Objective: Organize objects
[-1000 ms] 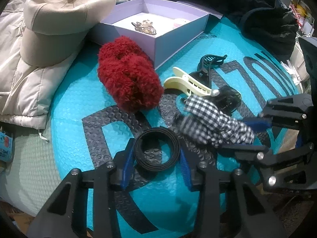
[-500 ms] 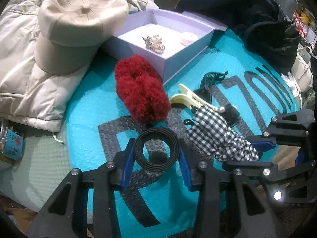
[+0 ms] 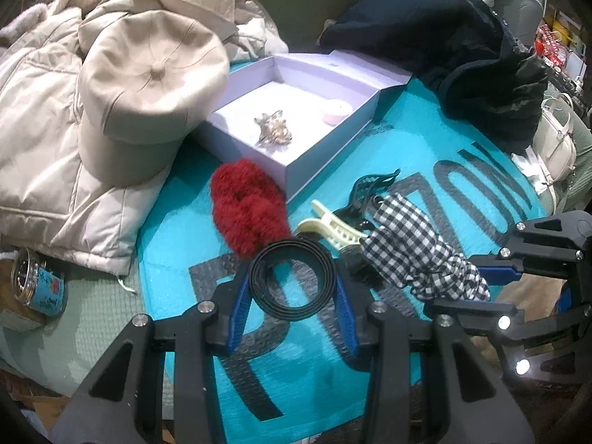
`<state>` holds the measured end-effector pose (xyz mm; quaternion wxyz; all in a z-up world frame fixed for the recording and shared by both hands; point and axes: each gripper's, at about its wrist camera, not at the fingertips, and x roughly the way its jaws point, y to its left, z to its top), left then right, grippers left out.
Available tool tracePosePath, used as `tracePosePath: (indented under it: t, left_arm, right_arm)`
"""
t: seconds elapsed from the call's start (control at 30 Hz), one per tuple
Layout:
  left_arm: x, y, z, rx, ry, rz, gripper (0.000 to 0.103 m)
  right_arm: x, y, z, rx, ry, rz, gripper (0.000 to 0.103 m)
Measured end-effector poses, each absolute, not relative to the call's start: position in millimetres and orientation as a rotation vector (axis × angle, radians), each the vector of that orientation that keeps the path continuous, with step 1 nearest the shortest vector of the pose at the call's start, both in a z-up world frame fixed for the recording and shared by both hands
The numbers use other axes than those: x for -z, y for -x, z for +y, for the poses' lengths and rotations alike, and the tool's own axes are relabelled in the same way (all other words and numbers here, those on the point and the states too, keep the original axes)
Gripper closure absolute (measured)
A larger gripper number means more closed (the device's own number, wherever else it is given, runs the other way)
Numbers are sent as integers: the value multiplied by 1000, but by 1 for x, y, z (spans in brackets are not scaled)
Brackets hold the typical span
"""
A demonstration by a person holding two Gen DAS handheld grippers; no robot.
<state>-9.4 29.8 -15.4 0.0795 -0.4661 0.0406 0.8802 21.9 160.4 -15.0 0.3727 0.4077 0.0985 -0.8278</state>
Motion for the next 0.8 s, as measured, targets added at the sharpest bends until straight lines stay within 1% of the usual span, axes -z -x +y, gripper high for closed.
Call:
tracePosePath:
  t: [0.5, 0.8]
  left_arm:
    - [8, 28, 74, -2587, 1376, 132, 64]
    - [11, 58, 88, -2570, 1406, 106, 64]
  right_arm:
    - [11, -6, 197, 2205, -1076, 200, 83]
    - [14, 28, 208, 2186, -1089, 199, 83]
